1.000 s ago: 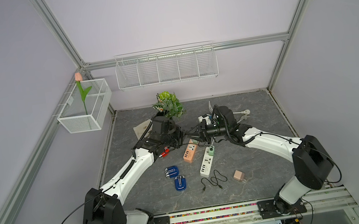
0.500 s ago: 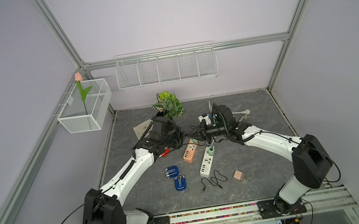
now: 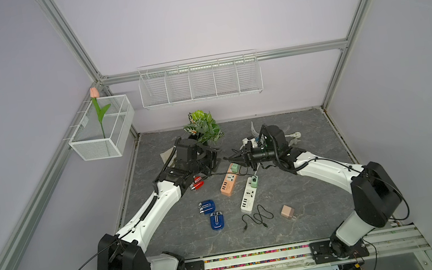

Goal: Charge the electric shaver
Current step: Pick up the charging cable from the center of the board.

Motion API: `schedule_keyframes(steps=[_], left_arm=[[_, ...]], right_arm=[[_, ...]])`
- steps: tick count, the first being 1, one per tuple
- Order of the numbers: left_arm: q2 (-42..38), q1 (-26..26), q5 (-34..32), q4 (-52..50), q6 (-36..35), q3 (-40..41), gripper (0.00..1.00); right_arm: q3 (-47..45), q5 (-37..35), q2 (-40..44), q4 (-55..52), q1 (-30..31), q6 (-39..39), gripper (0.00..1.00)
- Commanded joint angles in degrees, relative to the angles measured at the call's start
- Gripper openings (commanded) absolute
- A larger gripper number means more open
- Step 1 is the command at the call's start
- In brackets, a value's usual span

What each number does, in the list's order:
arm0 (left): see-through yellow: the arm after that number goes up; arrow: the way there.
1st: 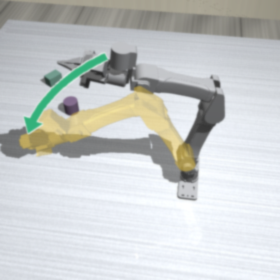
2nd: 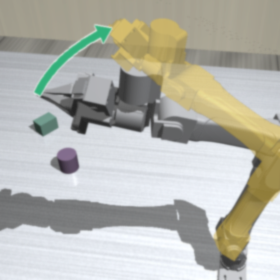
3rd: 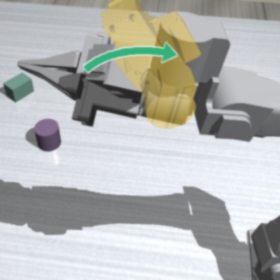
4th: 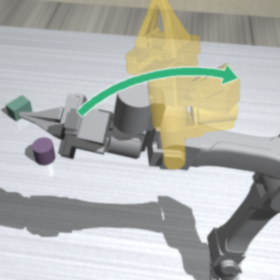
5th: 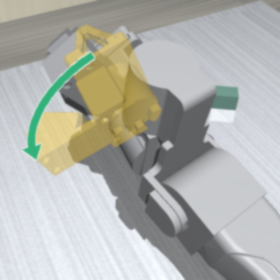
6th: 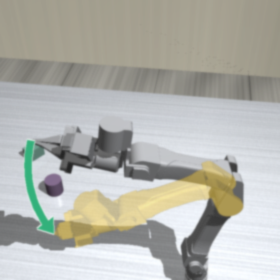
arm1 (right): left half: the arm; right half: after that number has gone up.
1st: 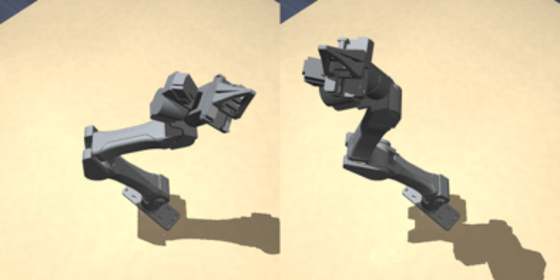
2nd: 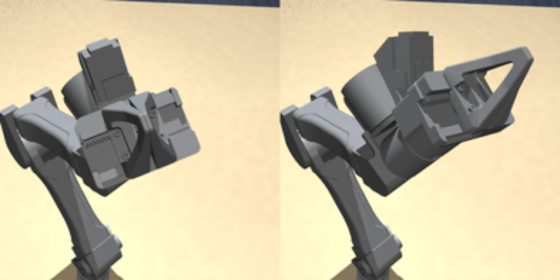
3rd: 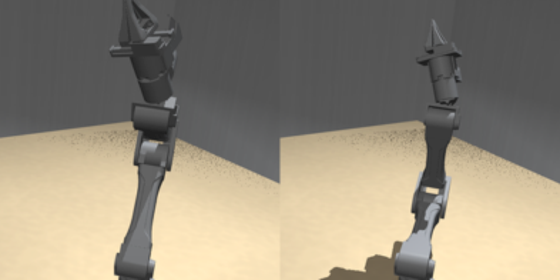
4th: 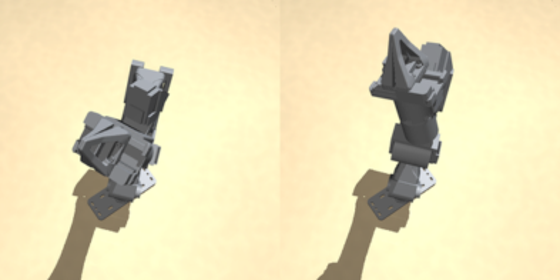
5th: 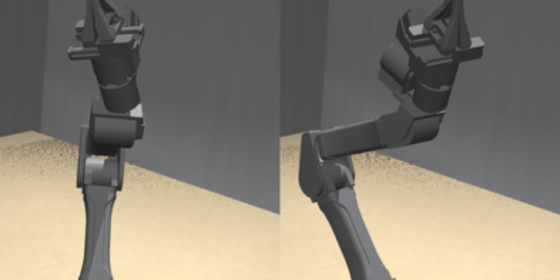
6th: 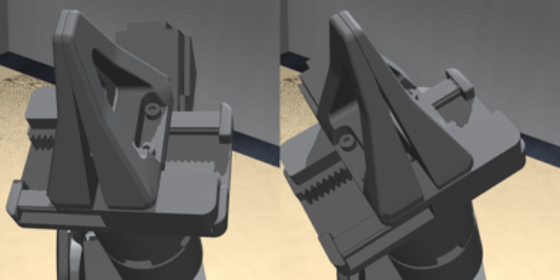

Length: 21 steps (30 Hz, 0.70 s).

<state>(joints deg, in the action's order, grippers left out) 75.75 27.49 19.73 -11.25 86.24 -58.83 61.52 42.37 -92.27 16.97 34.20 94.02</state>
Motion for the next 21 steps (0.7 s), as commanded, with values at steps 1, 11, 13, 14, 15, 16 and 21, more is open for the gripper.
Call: schedule_keyframes(steps=[1, 11, 13, 14, 15, 16, 21], left_arm=[[-1.7, -0.8, 2.8, 9.2, -3.8, 3.4, 0.48], [0.5, -0.8, 7.9, 26.8, -5.2, 10.1, 0.42], [1.2, -0.7, 8.2, 29.6, -4.2, 10.6, 0.40], [1.4, -0.7, 8.4, 30.8, -3.7, 10.8, 0.38], [1.5, -0.8, 8.4, 31.6, -3.4, 11.0, 0.35], [1.4, -0.8, 8.4, 32.2, -3.2, 11.2, 0.33], [1.2, -0.7, 8.6, 33.8, -2.4, 12.2, 0.21]], right_arm=[[-3.3, 2.6, 0.9, 13.2, -1.1, 11.2, 0.07], [-6.5, 1.3, -0.8, 27.3, -1.6, 24.3, 0.07], [-6.6, 1.5, -1.1, 27.4, -1.5, 24.6, 0.07], [-6.6, 1.4, -1.2, 27.4, -1.5, 24.7, 0.07], [-6.7, 1.5, -1.2, 27.4, -1.4, 24.8, 0.07], [-6.9, 1.3, -1.2, 27.6, -1.4, 24.9, 0.07], [-7.9, -0.2, -2.0, 30.3, -1.4, 26.6, 0.07]])
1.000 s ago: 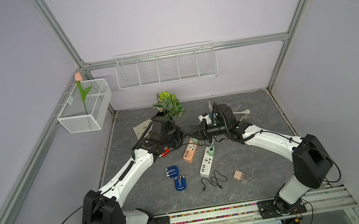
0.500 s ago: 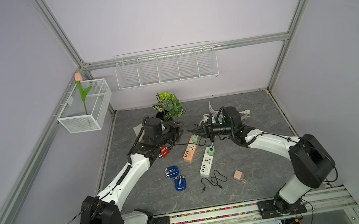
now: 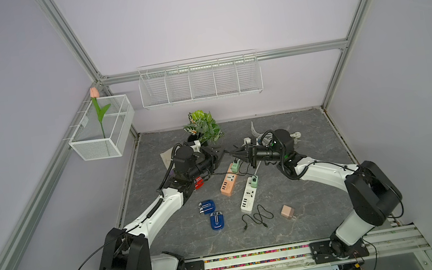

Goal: Charge the electric shaver
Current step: Pick up the charging cable from the center of the board.

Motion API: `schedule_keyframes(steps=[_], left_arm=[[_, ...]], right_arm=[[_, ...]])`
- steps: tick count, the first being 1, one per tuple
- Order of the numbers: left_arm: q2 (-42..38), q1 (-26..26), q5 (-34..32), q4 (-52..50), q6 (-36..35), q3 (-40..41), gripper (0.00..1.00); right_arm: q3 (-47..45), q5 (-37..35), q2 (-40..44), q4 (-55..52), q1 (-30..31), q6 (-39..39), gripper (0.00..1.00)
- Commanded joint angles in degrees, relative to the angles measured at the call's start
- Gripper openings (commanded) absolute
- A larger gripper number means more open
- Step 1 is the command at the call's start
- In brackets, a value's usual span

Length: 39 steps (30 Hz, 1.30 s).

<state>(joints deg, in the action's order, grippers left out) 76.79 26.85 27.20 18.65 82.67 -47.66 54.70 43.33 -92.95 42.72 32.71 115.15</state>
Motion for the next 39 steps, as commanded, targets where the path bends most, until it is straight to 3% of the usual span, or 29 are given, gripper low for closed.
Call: schedule_keyframes(steps=[1, 14, 15, 19, 21, 31, 37, 39], left_arm=[[0.2, -0.1, 1.3, 3.8, 1.2, 1.0, 0.20], [-0.5, -0.1, 1.5, 1.2, 0.6, 0.7, 0.00], [-0.5, -0.1, 1.3, 0.5, 0.6, 0.5, 0.00], [-1.1, 0.5, -1.3, -3.3, 2.3, -0.5, 0.00], [-1.6, 1.2, -3.8, -6.0, 4.2, -1.1, 0.00], [-2.3, 2.2, -7.2, -9.0, 7.6, -1.9, 0.00], [-3.4, 2.2, -7.6, -11.4, 6.7, -2.4, 0.00], [-3.4, 2.2, -7.6, -11.4, 6.9, -2.4, 0.00]], right_arm=[[-1.2, -1.4, -1.4, 5.0, 0.1, 5.6, 0.07], [-2.2, -3.9, -1.9, 6.9, 0.0, 6.4, 0.08], [-2.0, -4.0, -2.0, 6.9, 0.1, 6.3, 0.11], [-0.6, -4.0, -1.7, 3.1, 1.1, 3.4, 0.42], [0.1, -4.5, -1.4, 0.2, 2.0, 1.1, 0.47], [0.7, -6.6, -3.5, 1.1, 3.3, 0.0, 0.32], [1.0, -5.9, -3.3, -3.1, 2.7, -3.8, 0.40], [1.3, -5.8, -3.6, -3.6, 2.5, -4.4, 0.38]])
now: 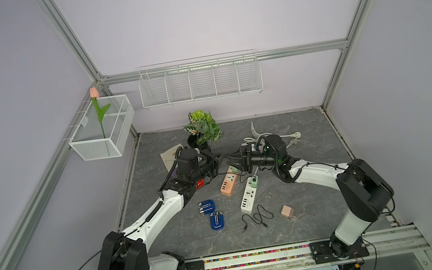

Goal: Charge the electric shaver
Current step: Pick up the charging cable from the center of the board.

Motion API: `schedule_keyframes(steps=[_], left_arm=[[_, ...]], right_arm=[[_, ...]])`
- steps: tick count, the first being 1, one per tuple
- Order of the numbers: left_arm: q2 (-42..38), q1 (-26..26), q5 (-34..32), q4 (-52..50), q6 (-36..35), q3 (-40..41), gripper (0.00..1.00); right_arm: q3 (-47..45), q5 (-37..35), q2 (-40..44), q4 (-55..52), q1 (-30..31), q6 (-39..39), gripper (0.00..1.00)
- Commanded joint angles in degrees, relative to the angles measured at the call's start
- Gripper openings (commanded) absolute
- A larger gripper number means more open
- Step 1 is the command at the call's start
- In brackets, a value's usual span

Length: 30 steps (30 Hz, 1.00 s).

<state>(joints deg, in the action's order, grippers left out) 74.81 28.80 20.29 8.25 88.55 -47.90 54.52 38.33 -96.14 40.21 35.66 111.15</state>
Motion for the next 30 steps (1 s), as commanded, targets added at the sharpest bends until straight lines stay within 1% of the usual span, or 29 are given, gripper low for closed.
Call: schedule_keyframes(steps=[1, 3, 9, 13, 18, 23, 28, 29, 30], left_arm=[[-1.4, 0.3, -0.7, -1.1, 0.9, -2.1, 0.00], [-1.4, 0.2, -0.6, -1.3, 0.9, -2.1, 0.00], [-1.0, 0.2, -0.2, -1.6, 0.8, -2.4, 0.00], [-0.6, 0.2, 0.0, -1.4, 0.9, -2.6, 0.00], [-0.9, 0.3, 0.2, -2.1, 0.6, -2.9, 0.00], [-1.0, 0.3, 0.4, -2.4, 0.7, -2.8, 0.00], [-1.1, 0.3, 0.4, -3.8, 0.7, -3.3, 0.00], [-1.3, 0.2, 0.3, -4.8, 0.8, -3.5, 0.05], [-1.5, 0.1, 0.2, -6.2, 0.9, -3.8, 0.12]], right_arm=[[1.8, -0.9, -0.6, -1.1, -0.4, -0.6, 0.34], [2.3, -0.9, -1.2, -1.1, -0.4, -0.7, 0.28], [3.6, -0.8, -1.9, -0.9, -0.4, -0.8, 0.25], [3.7, -0.9, -2.2, -0.9, -0.4, -0.9, 0.17], [3.4, -1.2, -2.4, -0.6, -0.4, -1.0, 0.16], [3.8, -1.4, -2.7, -0.7, -0.4, -0.9, 0.07], [3.2, -1.4, -2.2, -1.1, -0.4, -1.7, 0.07], [3.0, -1.3, -2.0, -1.5, -0.4, -2.3, 0.07], [2.9, -1.2, -1.8, -1.8, -0.4, -3.0, 0.07]])
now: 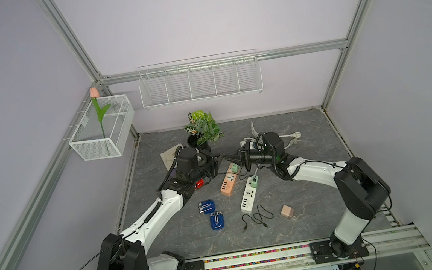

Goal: Charge the electric shaver
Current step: Pick up the charging cable from the center of the board.

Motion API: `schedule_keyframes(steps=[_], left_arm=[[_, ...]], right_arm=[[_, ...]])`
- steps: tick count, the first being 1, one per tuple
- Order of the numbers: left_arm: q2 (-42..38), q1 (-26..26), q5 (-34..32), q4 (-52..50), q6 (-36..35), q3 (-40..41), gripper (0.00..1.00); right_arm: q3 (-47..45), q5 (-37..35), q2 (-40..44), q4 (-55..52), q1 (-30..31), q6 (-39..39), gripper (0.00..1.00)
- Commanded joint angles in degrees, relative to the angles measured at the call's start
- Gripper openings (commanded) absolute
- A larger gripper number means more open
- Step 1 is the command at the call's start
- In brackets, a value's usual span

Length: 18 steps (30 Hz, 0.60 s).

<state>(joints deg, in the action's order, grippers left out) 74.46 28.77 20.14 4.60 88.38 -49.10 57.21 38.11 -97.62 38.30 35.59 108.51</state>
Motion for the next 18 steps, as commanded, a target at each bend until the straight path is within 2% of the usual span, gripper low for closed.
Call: schedule_keyframes(steps=[1, 4, 8, 12, 15, 18], left_arm=[[-1.5, 0.0, 0.1, -5.0, 1.2, -3.2, 0.20], [-3.6, -1.2, -1.5, -18.1, 1.7, -5.2, 0.32], [-10.2, -3.5, -7.9, -39.0, 6.9, -3.9, 0.43], [-17.4, -4.0, -11.3, -42.1, 16.1, 3.4, 0.47], [-20.6, -4.0, -14.4, -43.9, 21.9, 7.0, 0.49], [-21.7, -4.0, -14.5, -43.6, 28.2, 10.4, 0.55]], right_arm=[[0.1, -0.6, 0.0, -0.7, -0.4, -1.2, 0.07], [0.3, 1.2, 1.2, -4.9, -0.6, -6.9, 0.07], [2.4, 4.2, 4.1, -18.5, -1.0, -23.0, 0.07], [1.9, 7.6, 5.1, -20.6, -1.0, -32.8, 0.07], [0.3, 9.4, 5.0, -17.7, -1.0, -35.0, 0.07], [-0.2, 10.9, 4.6, -16.8, -1.0, -36.3, 0.07]])
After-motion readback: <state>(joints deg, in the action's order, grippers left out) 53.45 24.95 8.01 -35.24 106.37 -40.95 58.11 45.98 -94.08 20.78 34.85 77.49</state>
